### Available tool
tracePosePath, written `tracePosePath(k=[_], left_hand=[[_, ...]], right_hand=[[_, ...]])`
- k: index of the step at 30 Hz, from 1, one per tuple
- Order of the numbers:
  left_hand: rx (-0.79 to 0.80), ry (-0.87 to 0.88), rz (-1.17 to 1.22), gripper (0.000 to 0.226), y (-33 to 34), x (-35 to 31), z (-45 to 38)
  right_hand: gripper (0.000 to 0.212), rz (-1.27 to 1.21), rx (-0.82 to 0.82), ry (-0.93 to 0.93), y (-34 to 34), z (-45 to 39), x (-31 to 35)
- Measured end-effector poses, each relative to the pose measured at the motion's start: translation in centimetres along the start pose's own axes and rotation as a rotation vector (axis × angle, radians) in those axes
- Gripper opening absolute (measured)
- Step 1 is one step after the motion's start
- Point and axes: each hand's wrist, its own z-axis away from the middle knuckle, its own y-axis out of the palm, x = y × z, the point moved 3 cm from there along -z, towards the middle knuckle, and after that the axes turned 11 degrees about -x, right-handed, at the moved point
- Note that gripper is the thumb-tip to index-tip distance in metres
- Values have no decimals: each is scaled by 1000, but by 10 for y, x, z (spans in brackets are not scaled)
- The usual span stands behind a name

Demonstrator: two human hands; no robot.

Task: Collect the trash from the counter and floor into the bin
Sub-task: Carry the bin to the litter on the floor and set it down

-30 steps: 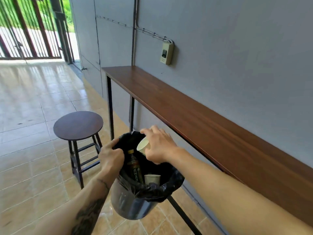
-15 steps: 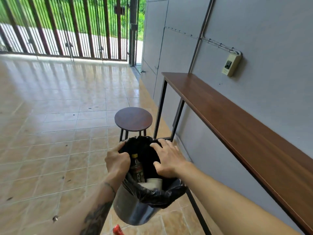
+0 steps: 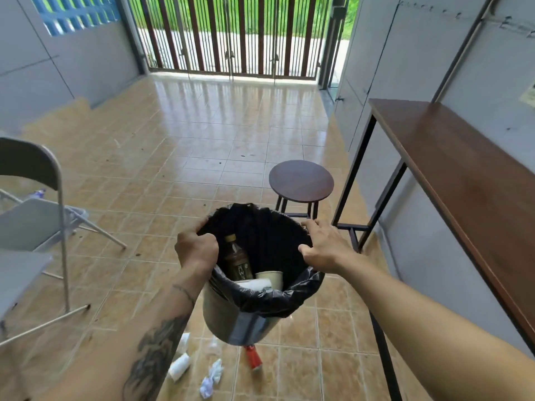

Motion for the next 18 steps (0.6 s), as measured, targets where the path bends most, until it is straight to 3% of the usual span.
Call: tracePosePath(k=[9,18], left_hand=[[-176,-65,38,57,-44,8,-10],[-257,-109,88,57,-78,25,-40]], right_hand=[[68,-220,99,37,29,-7,12],[56,-420,92,55,48,-33,70]])
